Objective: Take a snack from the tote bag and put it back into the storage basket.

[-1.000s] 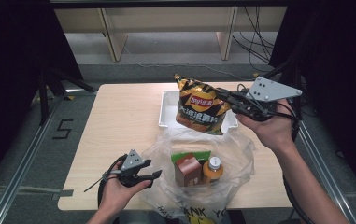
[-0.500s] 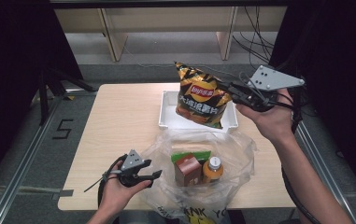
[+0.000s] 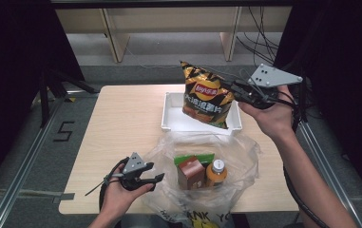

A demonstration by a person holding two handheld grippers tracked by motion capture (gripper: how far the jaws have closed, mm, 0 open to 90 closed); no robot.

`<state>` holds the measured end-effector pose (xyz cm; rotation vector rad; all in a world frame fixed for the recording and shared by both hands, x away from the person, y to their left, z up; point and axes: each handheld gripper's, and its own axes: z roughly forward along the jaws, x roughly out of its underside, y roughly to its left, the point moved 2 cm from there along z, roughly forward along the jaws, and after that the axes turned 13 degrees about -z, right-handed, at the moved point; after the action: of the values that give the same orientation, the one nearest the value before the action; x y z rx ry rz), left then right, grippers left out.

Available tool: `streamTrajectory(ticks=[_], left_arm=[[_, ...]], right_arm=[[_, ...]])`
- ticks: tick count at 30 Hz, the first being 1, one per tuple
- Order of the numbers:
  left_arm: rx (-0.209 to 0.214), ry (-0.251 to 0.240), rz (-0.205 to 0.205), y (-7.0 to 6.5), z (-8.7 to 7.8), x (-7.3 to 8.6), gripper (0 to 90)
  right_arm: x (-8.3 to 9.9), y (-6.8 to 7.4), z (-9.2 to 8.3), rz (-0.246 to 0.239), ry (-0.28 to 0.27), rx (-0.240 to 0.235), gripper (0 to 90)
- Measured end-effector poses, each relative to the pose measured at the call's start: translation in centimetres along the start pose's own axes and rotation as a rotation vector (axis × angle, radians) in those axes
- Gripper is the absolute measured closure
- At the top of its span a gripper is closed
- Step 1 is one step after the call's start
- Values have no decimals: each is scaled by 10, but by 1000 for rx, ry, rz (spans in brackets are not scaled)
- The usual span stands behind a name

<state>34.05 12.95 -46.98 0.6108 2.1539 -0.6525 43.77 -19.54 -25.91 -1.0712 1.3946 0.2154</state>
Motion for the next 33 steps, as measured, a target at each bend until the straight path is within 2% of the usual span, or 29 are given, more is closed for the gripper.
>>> streamTrajectory(ticks=[2,3,4,5,6,7,8,9,10,12,13,14,15,18,19,21,22,25,27,29,30,31,32,33], left_arm=[[0,-2,0,0,0,0,420],[2,-11,-10,-1,1,0,420],[2,-16,-36,-2,1,1,420],[-1,-3,-19,-1,0,0,420],[4,-4,-26,-1,0,1,420],[4,-5,-3,0,0,0,420],[4,-4,-4,0,-1,0,419],[3,-5,-4,0,-1,0,420],[-1,-22,-35,-2,0,0,420],[2,-19,-34,-1,0,1,420],[2,-19,-34,-1,0,1,420],[4,-19,-22,-1,0,0,420],[5,-18,-23,-1,0,0,420],[8,-13,-25,-1,0,1,420],[1,-3,-7,0,0,0,420],[4,3,-27,-1,-1,1,420],[2,1,-30,-1,-1,1,420],[-4,-9,-21,-1,-1,1,420],[12,-26,-26,-1,-1,0,421],[7,-22,-25,-1,-2,0,421],[7,-25,-27,0,-2,0,421],[5,-11,-4,1,-3,0,421],[8,-14,-4,1,-3,0,421],[11,-26,-21,0,-3,0,421]], right_arm=[[2,-1,1,7,9,5,900],[2,-3,2,-6,3,1,900],[3,-3,3,2,7,-3,900],[3,-4,4,-6,6,3,900],[4,-4,4,3,16,3,900],[4,-6,5,-4,13,11,900],[4,-6,6,5,14,9,900],[4,-7,7,-6,15,15,900],[5,-7,8,4,22,21,900],[6,-8,11,6,20,12,900],[6,-9,11,2,26,23,900],[6,-9,12,14,28,18,900],[7,-11,13,-6,29,18,900],[8,-11,17,12,34,11,900],[8,-11,18,9,40,16,900],[9,-11,21,12,48,17,900],[9,-13,22,-4,48,19,900],[11,-12,27,14,49,8,900],[12,-12,29,19,52,11,900],[13,-14,32,10,54,19,900],[14,-13,34,16,55,7,900],[14,-14,34,6,59,10,900],[15,-15,36,6,57,19,900],[15,-14,37,23,66,9,900]])
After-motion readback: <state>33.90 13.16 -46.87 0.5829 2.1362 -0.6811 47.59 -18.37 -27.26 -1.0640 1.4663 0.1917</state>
